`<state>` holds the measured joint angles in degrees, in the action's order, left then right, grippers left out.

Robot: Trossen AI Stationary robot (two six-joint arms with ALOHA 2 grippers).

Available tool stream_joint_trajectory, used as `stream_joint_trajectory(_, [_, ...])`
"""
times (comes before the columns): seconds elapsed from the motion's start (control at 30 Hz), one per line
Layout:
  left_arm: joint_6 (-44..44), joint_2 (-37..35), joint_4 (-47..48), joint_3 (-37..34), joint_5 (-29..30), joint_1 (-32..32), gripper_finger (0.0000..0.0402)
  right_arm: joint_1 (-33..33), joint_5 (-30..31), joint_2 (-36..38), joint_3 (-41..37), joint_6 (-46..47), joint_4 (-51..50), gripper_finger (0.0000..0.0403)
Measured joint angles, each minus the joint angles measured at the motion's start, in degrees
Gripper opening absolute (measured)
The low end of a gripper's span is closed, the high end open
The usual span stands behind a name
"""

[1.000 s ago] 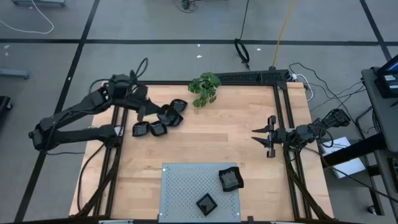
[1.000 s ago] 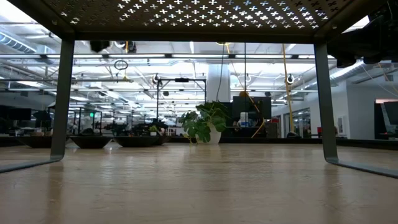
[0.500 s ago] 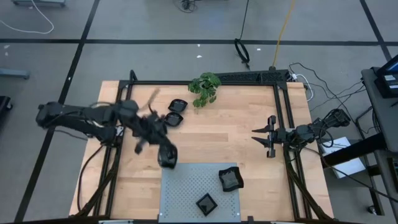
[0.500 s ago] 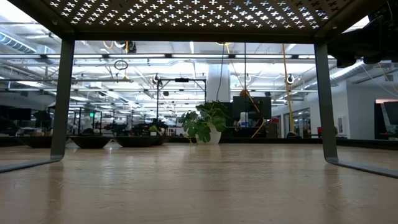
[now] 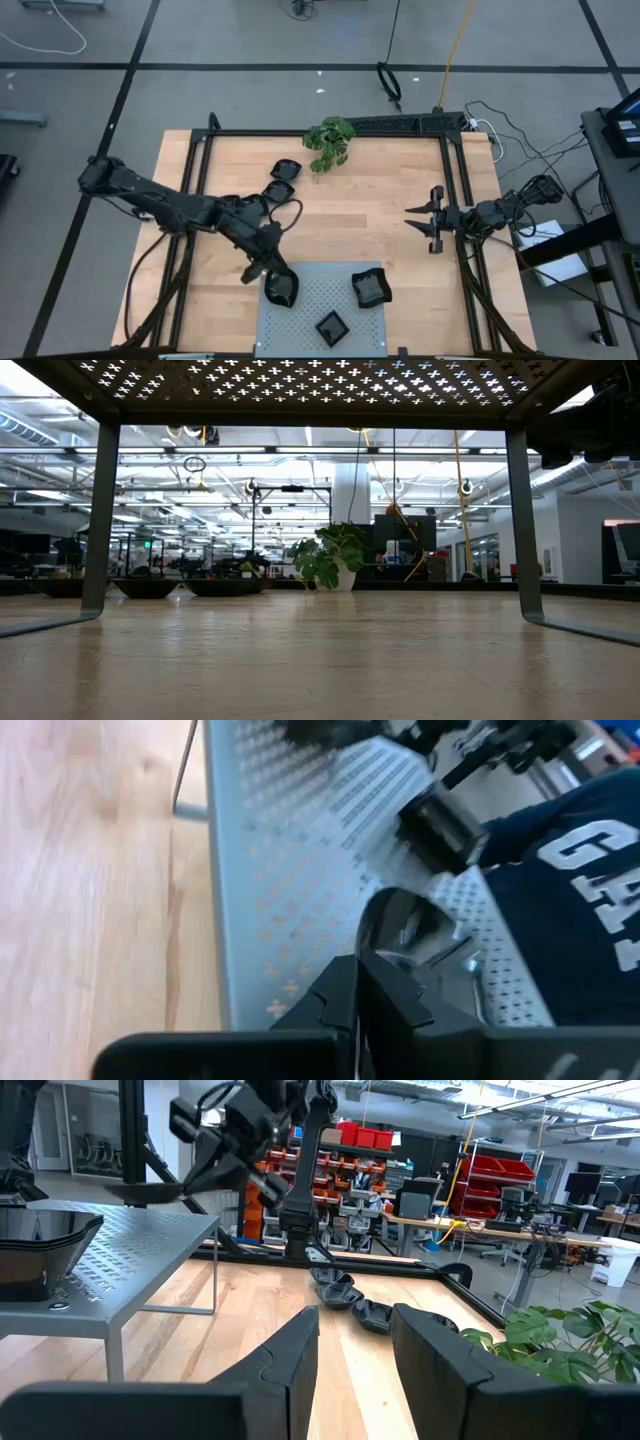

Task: Pick & Place Mini shaped plates
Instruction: Put the leaf-shaped plate on the shelf, then stack the leaf-shaped plate onto the other leaf-shaped plate on the shelf

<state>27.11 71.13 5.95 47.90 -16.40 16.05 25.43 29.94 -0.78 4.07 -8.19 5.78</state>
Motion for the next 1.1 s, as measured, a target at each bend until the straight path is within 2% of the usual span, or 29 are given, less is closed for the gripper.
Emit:
stream_joint_trajectory(0.17, [-0.17, 2.68, 0.22, 0.0, 0.04, 0.0, 0.0007, 0.01, 0.01, 0.0, 0.01, 0.0, -0.01, 0.0118])
stream_joint_trajectory(0.67, [-3.18, 4.57, -0.8, 0.0, 0.0, -0.03, 0.0084, 0.0, 0.0, 0.0, 0.01, 0.0, 0.0, 0.0118])
stream_joint_trajectory(0.8, [-2.57, 3.91, -1.41, 0.04, -0.21, -1.3, 0.011, 0.0, 0.01, 0.0, 0.01, -0.02, 0.0, 0.0118])
stream_joint_trajectory(1.1, [-2.85, -2.76, 8.17, 0.06, 1.57, -8.78, 0.0164, 0.02, -0.01, 0.0, -0.01, 0.0, 0.0, 0.0118])
